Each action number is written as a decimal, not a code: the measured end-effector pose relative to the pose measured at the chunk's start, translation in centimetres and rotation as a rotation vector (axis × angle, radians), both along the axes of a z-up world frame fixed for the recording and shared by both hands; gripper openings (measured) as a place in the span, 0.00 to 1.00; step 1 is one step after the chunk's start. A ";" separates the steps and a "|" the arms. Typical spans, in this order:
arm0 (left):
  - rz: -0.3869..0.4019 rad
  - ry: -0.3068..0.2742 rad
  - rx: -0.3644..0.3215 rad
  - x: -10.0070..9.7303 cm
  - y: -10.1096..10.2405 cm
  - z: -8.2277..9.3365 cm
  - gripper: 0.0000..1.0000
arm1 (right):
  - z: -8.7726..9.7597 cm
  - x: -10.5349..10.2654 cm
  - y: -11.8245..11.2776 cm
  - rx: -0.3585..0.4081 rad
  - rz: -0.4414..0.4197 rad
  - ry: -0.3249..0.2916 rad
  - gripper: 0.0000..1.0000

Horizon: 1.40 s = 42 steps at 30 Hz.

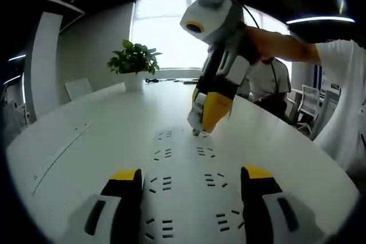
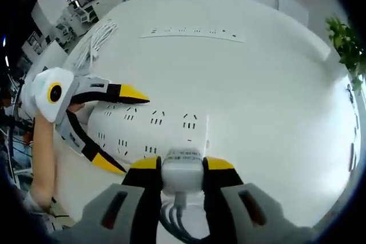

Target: Straighten the power strip on the desk, plug the charger into it

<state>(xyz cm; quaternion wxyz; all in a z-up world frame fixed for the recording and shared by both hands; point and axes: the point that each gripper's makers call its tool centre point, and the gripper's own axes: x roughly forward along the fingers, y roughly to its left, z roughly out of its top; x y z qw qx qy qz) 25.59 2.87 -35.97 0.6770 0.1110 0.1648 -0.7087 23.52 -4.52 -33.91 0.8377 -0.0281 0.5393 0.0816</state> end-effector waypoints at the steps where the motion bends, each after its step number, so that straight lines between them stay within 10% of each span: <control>1: 0.002 0.003 -0.001 0.0 0.0 0.0 0.74 | -0.1 0.1 -0.1 -0.002 0.000 0.003 0.26; 24: 0.056 -0.007 0.083 -0.2 -0.8 -1.2 0.82 | 0.4 1.9 0.2 0.027 0.001 0.033 0.26; 28: 0.055 -0.009 0.077 0.0 -0.8 -0.9 0.82 | -3.7 2.0 0.4 0.066 -0.019 0.048 0.26; 29: 0.055 -0.009 0.078 0.0 -0.7 -0.9 0.82 | -0.3 2.3 -0.5 0.076 -0.017 0.059 0.26; 34: 0.056 -0.010 0.081 0.0 -0.6 -0.8 0.82 | -1.3 -0.1 0.9 0.057 -0.028 0.040 0.26; 35: 0.056 -0.010 0.083 0.0 -0.6 -0.8 0.82 | -0.4 1.2 0.2 0.109 -0.056 0.129 0.26; 38: 0.058 -0.011 0.082 -0.1 -0.6 -0.8 0.82 | -0.5 3.3 -0.9 0.024 -0.051 -0.017 0.26; 42: 0.059 -0.011 0.082 -0.1 -0.6 -0.9 0.82 | -0.7 1.6 0.2 0.014 -0.051 0.023 0.26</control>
